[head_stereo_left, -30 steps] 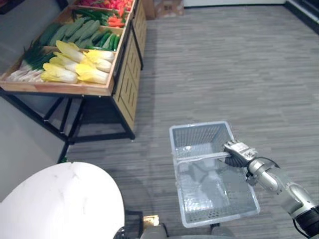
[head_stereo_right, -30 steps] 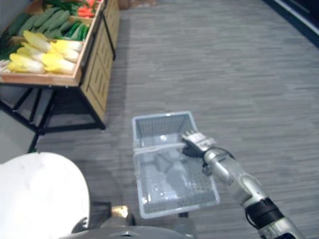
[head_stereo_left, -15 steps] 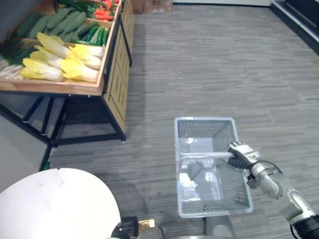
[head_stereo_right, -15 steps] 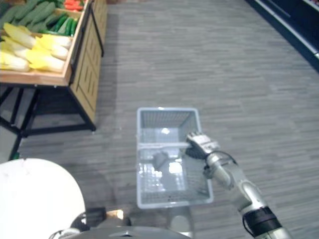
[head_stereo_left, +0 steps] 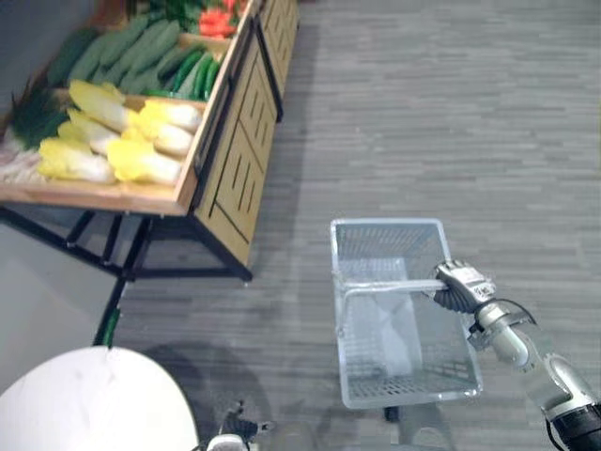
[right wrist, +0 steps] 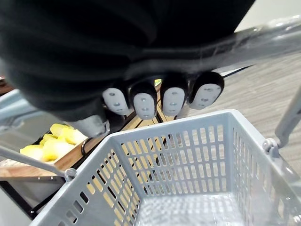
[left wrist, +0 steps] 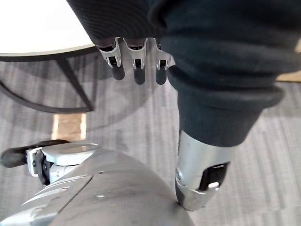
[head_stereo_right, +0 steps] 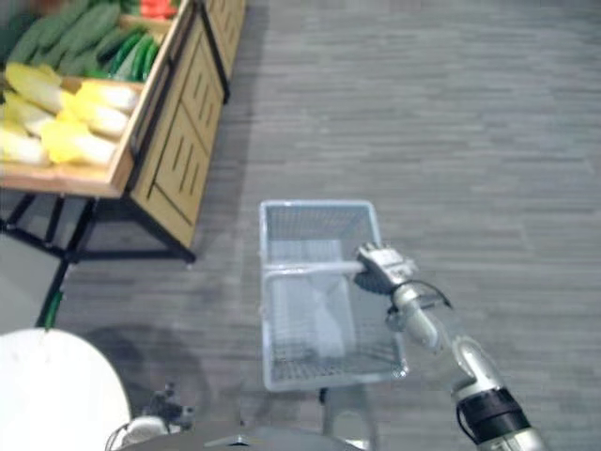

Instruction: Pick vegetable in the basket

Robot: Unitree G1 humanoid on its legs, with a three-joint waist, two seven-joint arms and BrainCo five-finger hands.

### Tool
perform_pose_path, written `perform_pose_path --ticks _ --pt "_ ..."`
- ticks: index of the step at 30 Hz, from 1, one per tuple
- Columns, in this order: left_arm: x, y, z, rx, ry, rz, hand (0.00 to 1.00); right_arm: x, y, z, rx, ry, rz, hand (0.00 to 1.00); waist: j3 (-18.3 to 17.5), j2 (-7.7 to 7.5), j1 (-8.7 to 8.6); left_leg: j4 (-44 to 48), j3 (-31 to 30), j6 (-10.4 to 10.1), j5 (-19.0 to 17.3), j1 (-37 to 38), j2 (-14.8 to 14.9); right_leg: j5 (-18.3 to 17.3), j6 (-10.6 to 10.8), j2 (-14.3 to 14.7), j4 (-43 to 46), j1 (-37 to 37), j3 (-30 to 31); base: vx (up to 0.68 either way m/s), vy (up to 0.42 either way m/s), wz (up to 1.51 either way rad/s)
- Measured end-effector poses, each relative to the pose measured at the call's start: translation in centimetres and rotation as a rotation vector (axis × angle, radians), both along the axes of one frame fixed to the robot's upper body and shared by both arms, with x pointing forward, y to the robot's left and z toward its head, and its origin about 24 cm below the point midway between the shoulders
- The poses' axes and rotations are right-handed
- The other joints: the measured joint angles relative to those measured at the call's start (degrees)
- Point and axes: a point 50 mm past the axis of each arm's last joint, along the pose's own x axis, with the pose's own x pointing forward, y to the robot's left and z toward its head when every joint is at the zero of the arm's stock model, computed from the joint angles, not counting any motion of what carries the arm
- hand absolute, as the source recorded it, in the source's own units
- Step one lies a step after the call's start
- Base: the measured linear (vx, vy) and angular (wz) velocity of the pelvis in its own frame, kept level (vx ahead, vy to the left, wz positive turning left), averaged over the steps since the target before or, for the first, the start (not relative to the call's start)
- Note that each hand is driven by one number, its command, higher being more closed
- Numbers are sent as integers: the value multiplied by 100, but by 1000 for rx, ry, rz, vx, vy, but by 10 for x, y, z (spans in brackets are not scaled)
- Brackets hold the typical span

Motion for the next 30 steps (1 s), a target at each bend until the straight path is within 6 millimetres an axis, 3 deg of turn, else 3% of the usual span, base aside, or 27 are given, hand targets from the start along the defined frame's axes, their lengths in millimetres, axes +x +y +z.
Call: perform_pose_path --ticks 1,3,6,7,8,9,10,11,13,14,15,16,19,20,21,22,23,24,25,26,28,29,30 --pt "0 0 0 -4 0 0 0 -1 -3 0 -17 4 -1 100 12 -18 85 520 129 76 -261 -255 -103 -92 -67 9 -203 433 45 521 -243 -27" --pt "-5 -4 -2 -16 10 4 0 -3 -8 -1 -31 14 -9 100 16 -23 176 658 281 210 -639 -619 -391 -311 -154 0 -478 913 82 408 -151 -21" --pt "-17 -12 -5 -49 37 21 0 -6 -10 -4 -41 28 -11 100 26 -30 260 -345 599 154 -1050 -1217 -799 -431 -86 18 -778 1374 81 317 -18 -12" --pt "-24 -12 -6 -55 58 22 0 -8 -11 -6 -41 37 -13 100 28 -33 272 -1315 968 193 -1066 -1242 -855 -448 37 21 -884 1541 64 357 65 -2" --pt "-30 -13 -7 -62 71 23 0 -10 -12 -7 -40 44 -19 100 17 -8 253 -2654 1304 192 -965 -1110 -937 -490 119 33 -1008 1684 18 373 81 7" --pt "-33 -14 -8 -66 78 25 0 -12 -14 -8 -40 50 -26 100 1 20 249 -3354 1415 180 -793 -1037 -992 -521 170 48 -1079 1764 -18 396 116 18" --pt "-38 -16 -9 -71 90 26 0 -15 -17 -11 -40 62 -40 100 -49 105 251 -4384 1557 169 -434 -938 -1023 -592 261 111 -1191 1881 -80 408 144 20" --pt "-40 -17 -9 -73 97 24 0 -15 -19 -12 -42 66 -47 100 -74 212 258 -4851 1523 182 -261 -969 -956 -730 351 211 -1214 1986 -93 410 164 17" --pt "-42 -16 -9 -69 101 39 0 -15 -19 -17 -33 83 -61 100 -102 203 296 -4777 1582 478 251 -898 -1035 -942 460 133 -1181 2200 -87 393 167 15" --pt "-41 -14 -9 -64 98 53 0 -16 -18 -20 -21 93 -70 100 -119 36 352 -4725 1640 643 140 -849 -1204 -998 493 -30 -1186 2261 -82 534 199 22" --pt "-41 -10 -8 -55 92 75 0 -16 -17 -21 -11 96 -74 100 -164 -119 398 -4566 1672 842 -146 -858 -1411 -984 507 -217 -995 2228 -23 441 156 22" --pt "-41 -10 -8 -55 94 81 0 -16 -17 -22 -10 97 -74 100 -168 -127 399 -4554 1662 893 -226 -803 -1471 -984 508 -308 -817 2202 -12 603 234 23" --pt "-48 -8 -9 -46 124 72 0 -17 -12 -26 13 108 -76 100 -147 -224 433 -4857 1565 976 -505 -111 -1767 -927 696 -658 1397 1618 169 447 183 18" --pt "-52 -2 -8 -22 139 32 0 -19 -2 -33 48 126 -63 100 -160 -456 416 -4953 1484 1037 -700 332 -1949 -220 1149 -847 3167 981 615 357 123 21" --pt "-52 1 -7 -13 142 20 0 -19 0 -34 54 130 -59 100 -165 -502 422 -4967 1443 1052 -737 404 -1972 -91 1171 -848 3479 870 724 452 104 41" --pt "-51 5 -6 3 147 -20 0 -21 8 -37 79 139 -43 100 -180 -601 403 -4941 1263 1089 -876 682 -2026 14 1158 -809 4525 471 920 464 34 74" --pt "-45 5 -6 12 138 -40 0 -23 9 -40 81 151 -40 100 -182 -591 338 -4851 901 1228 -991 997 -2014 -216 788 -715 5191 174 818 464 34 83" --pt "-44 6 -5 15 136 -45 0 -24 8 -41 80 153 -41 100 -185 -577 327 -4847 828 1266 -1019 1060 -2006 -290 691 -686 5245 114 785 558 -11 107" --pt "-39 6 -5 19 124 -65 0 -24 8 -41 79 156 -45 100 -182 -561 244 -4849 525 1318 -1111 1260 -1985 -537 348 -637 5166 -104 643 455 -51 118" --pt "-33 7 -3 25 110 -81 0 -24 6 -41 77 155 -50 100 -163 -526 172 -4817 203 1347 -1217 1389 -1965 -668 173 -628 4770 -326 494 455 -51 135" --pt "-23 6 -2 21 87 -94 0 -23 3 -40 73 151 -68 100 -153 -475 190 -4594 -282 1336 -1481 1481 -1893 -762 129 -535 3723 -613 415 444 -125 149" --pt "-20 3 -2 15 78 -104 0 -22 0 -40 64 152 -75 100 -166 -386 195 -4365 -699 1283 -1732 1535 -1783 -706 212 -375 2550 -754 577 537 -188 142" --pt "-20 2 -3 12 78 -106 0 -22 -1 -40 61 152 -76 100 -176 -371 194 -4329 -772 1276 -1772 1542 -1761 -671 268 -347 2278 -777 636 465 -216 149"
